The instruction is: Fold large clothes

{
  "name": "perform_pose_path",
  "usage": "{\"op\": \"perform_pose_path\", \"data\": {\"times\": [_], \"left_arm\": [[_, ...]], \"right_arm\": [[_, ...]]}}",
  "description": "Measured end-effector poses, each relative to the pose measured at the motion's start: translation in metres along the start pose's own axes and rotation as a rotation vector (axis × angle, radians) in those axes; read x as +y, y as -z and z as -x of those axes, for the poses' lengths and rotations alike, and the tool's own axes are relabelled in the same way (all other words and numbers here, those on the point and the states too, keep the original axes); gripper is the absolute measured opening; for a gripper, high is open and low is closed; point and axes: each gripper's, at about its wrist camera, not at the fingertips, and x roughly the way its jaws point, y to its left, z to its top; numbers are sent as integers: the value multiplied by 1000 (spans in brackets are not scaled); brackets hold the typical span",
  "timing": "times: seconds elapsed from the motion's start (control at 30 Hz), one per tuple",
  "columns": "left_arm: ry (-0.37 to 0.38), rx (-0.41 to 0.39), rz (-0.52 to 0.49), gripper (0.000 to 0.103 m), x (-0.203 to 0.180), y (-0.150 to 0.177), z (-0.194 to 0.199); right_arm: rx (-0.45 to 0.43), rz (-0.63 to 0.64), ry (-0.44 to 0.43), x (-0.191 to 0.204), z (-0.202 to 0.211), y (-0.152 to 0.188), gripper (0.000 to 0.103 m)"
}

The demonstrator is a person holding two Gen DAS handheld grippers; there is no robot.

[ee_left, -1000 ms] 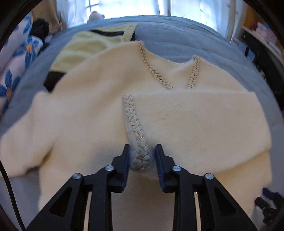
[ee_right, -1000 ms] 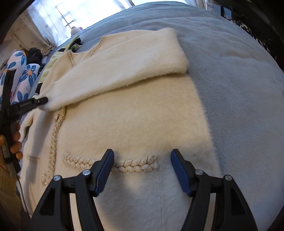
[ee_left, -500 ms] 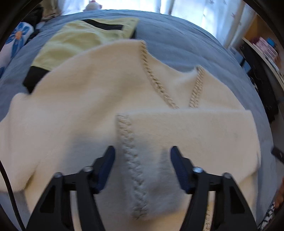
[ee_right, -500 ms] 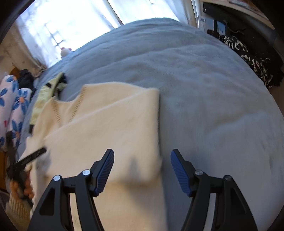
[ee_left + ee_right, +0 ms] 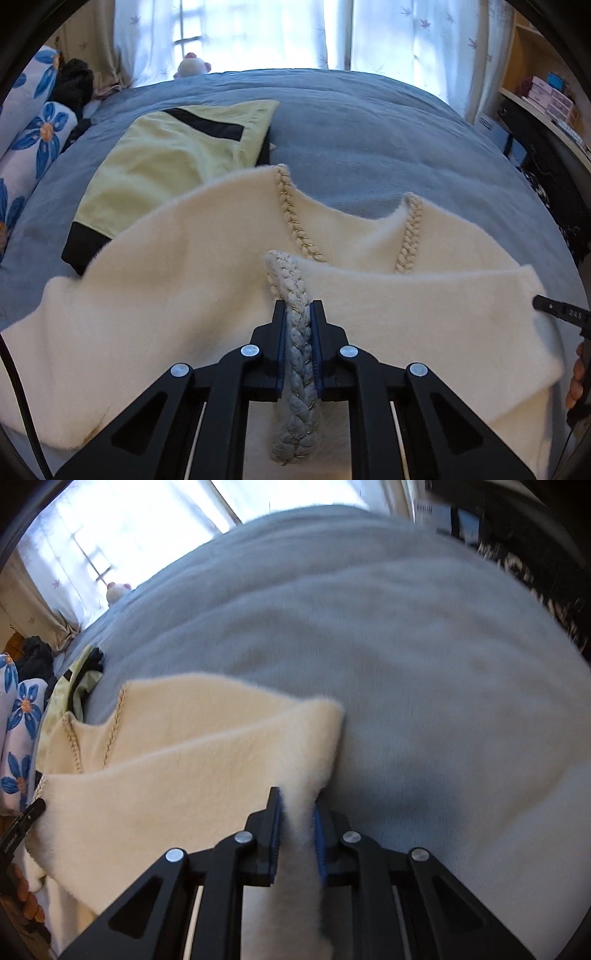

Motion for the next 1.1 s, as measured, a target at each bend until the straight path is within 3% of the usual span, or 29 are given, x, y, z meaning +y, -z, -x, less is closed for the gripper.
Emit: {"op": "perform_pose_path", "data": {"times": [0.13, 0.2, 0.27, 0.3, 0.4, 0.43, 0.53, 0.57, 0.6, 0.77, 0.9, 1.0, 1.1], "left_arm": [[-83, 133, 4, 18, 11, 22, -42], [-84, 96, -2, 26, 14, 30, -35], [-132, 92, -16, 44, 15, 33, -27], [-147, 78, -22, 45, 15, 34, -19], [-107, 60, -22, 57, 19, 42, -1], [-92, 69, -17, 59, 20, 46, 1], [-43, 128, -10, 57, 20, 56, -5], [-42, 135, -14, 46, 18, 59, -7], [-65, 132, -32, 44, 15, 64, -11], [-126, 101, -43, 44, 5, 68, -12], [-137, 91, -73, 44, -1, 72, 7], [-108, 35, -82, 44, -11, 78, 30], [2, 63, -59, 44, -25, 77, 36]], "right_arm": [[13, 22, 63, 4, -14, 6, 24], [36, -12, 39, -1, -6, 5, 29], [44, -26, -8, -6, 7, 9, 30], [46, -19, -33, -7, 14, 13, 33], [58, 25, -43, -6, 29, 36, 50], [59, 55, -22, -6, 32, 46, 51], [60, 110, -5, -5, 31, 65, 50], [56, 121, -2, -5, 30, 70, 50], [50, 122, 13, -5, 29, 73, 49], [51, -27, -38, -25, 22, 79, 50], [-3, 21, 99, -5, 50, 84, 52], [-89, 105, 192, 19, 69, 91, 52], [-128, 165, 125, 50, 77, 93, 52]]}}
